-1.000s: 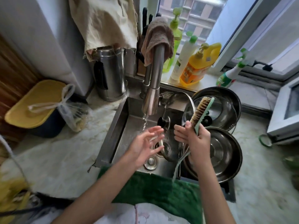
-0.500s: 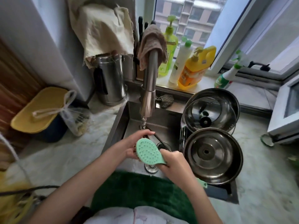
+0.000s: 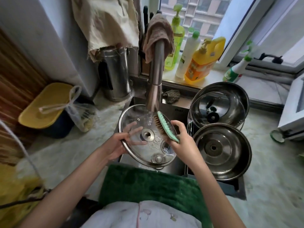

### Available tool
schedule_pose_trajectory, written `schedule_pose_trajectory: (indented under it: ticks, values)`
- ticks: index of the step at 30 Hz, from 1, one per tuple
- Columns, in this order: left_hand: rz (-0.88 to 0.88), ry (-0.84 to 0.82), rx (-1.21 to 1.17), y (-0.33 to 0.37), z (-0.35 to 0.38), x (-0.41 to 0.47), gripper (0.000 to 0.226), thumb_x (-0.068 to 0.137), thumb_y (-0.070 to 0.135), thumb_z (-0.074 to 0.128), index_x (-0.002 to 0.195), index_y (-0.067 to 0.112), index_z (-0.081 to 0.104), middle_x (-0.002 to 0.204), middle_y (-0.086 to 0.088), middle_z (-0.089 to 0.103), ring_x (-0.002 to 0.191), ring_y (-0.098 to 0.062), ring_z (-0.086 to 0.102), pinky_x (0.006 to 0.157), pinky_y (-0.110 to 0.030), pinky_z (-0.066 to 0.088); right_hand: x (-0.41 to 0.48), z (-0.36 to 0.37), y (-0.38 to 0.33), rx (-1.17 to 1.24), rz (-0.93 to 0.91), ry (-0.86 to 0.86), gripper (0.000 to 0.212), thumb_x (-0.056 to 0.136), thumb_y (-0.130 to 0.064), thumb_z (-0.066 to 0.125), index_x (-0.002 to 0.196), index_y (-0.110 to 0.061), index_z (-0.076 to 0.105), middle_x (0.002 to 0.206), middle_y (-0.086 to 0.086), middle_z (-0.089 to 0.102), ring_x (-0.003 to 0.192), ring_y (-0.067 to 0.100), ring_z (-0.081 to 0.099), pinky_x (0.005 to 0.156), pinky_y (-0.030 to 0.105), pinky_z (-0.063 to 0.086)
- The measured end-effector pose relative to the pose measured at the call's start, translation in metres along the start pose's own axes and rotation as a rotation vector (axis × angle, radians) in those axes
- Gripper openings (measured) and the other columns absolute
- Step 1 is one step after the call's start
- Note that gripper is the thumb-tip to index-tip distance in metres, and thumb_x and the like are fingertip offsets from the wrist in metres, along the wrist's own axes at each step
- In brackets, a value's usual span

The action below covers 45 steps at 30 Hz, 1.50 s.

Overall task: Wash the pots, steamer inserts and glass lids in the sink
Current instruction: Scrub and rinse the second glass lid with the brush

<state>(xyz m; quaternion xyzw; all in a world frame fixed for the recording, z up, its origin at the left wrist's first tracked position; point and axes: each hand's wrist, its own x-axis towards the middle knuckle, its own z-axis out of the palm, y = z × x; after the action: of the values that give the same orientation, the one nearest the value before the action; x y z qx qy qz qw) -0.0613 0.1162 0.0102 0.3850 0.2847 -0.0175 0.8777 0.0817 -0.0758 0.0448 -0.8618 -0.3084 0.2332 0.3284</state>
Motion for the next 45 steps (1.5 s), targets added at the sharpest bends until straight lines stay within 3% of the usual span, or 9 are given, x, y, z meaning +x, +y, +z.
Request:
schedule_pose_trajectory:
  ticks: [8, 14, 17, 20, 23, 29, 35, 42, 45]
  values:
    - [0.110, -0.119, -0.086, -0.004, -0.008, 0.001, 0.094, 0.053, 0.005, 0.068, 0.139, 0.029, 0.039, 0.142, 0.001, 0.048, 0.120, -0.047, 0.051, 0.060, -0.048, 0.053, 0.054, 0.021, 0.007, -0.459, 0.280, 0.098, 0.040, 0.101, -0.038, 0.031, 0.139, -0.030, 0.040, 0.114, 0.011, 0.057, 0.101, 0.031, 0.059, 0.069, 0.033, 0.041]
    - [0.082, -0.123, -0.092, -0.006, 0.006, 0.010, 0.071, 0.060, -0.002, 0.040, 0.129, 0.013, 0.050, 0.124, -0.008, 0.061, 0.107, -0.039, 0.063, 0.058, -0.047, 0.057, 0.056, 0.045, -0.036, -0.156, -0.203, -0.112, 0.041, 0.095, -0.032, 0.054, 0.135, -0.031, 0.051, 0.102, 0.005, 0.059, 0.095, 0.026, 0.059, 0.075, 0.039, 0.048]
    - [0.121, -0.023, -0.232, -0.012, 0.008, 0.008, 0.070, 0.053, 0.000, 0.056, 0.123, 0.007, 0.053, 0.088, -0.012, 0.068, 0.074, -0.023, 0.067, 0.060, -0.031, 0.056, 0.042, 0.021, -0.014, -0.364, -0.092, -0.235, 0.039, 0.093, -0.041, 0.054, 0.132, -0.040, 0.051, 0.101, -0.004, 0.065, 0.083, 0.018, 0.061, 0.063, 0.030, 0.046]
    - [0.127, -0.016, -0.276, -0.019, 0.005, 0.008, 0.068, 0.058, 0.005, 0.055, 0.125, 0.013, 0.052, 0.098, -0.002, 0.072, 0.076, -0.023, 0.070, 0.062, -0.035, 0.057, 0.055, 0.012, 0.009, -0.464, 0.208, 0.014, 0.038, 0.096, -0.041, 0.048, 0.133, -0.032, 0.053, 0.112, 0.005, 0.063, 0.098, 0.027, 0.061, 0.067, 0.032, 0.041]
    - [0.106, -0.084, -0.194, -0.020, 0.010, 0.012, 0.078, 0.061, -0.003, 0.042, 0.134, 0.024, 0.045, 0.123, 0.006, 0.063, 0.095, -0.036, 0.068, 0.070, -0.051, 0.051, 0.074, 0.036, -0.006, -0.317, 0.083, 0.092, 0.037, 0.096, -0.034, 0.051, 0.132, -0.025, 0.056, 0.110, 0.011, 0.061, 0.102, 0.030, 0.059, 0.072, 0.033, 0.042]
    - [0.120, -0.134, -0.275, -0.020, 0.000, 0.017, 0.095, 0.030, 0.007, 0.079, 0.121, 0.015, 0.056, 0.109, -0.009, 0.070, 0.090, -0.029, 0.070, 0.063, -0.048, 0.059, 0.048, 0.008, -0.008, -0.130, -0.119, -0.473, 0.046, 0.086, -0.029, 0.067, 0.130, -0.030, 0.056, 0.124, -0.002, 0.064, 0.086, 0.000, 0.056, 0.077, 0.019, 0.043]
    - [0.112, -0.203, -0.136, -0.014, -0.001, 0.018, 0.094, 0.054, 0.000, 0.057, 0.142, 0.027, 0.036, 0.144, 0.001, 0.047, 0.109, -0.040, 0.061, 0.072, -0.054, 0.055, 0.087, 0.014, -0.009, -0.232, 0.041, 0.145, 0.035, 0.091, -0.036, 0.061, 0.125, -0.028, 0.062, 0.100, 0.001, 0.065, 0.088, 0.021, 0.060, 0.069, 0.032, 0.044]
    - [0.087, -0.136, -0.162, -0.006, -0.007, 0.020, 0.105, 0.035, 0.006, 0.066, 0.137, 0.011, 0.041, 0.117, -0.010, 0.065, 0.096, -0.031, 0.067, 0.062, -0.050, 0.058, 0.051, 0.022, -0.011, -0.092, -0.243, -0.404, 0.048, 0.084, -0.028, 0.068, 0.130, -0.031, 0.054, 0.112, -0.006, 0.065, 0.091, 0.012, 0.061, 0.080, 0.028, 0.049]
    - [0.148, -0.164, -0.196, -0.002, -0.013, 0.017, 0.104, 0.040, 0.005, 0.073, 0.138, 0.020, 0.040, 0.135, -0.004, 0.052, 0.104, -0.037, 0.064, 0.067, -0.049, 0.058, 0.065, 0.004, 0.007, -0.279, -0.074, -0.066, 0.040, 0.089, -0.035, 0.062, 0.129, -0.031, 0.057, 0.103, -0.007, 0.065, 0.085, 0.012, 0.060, 0.072, 0.029, 0.046]
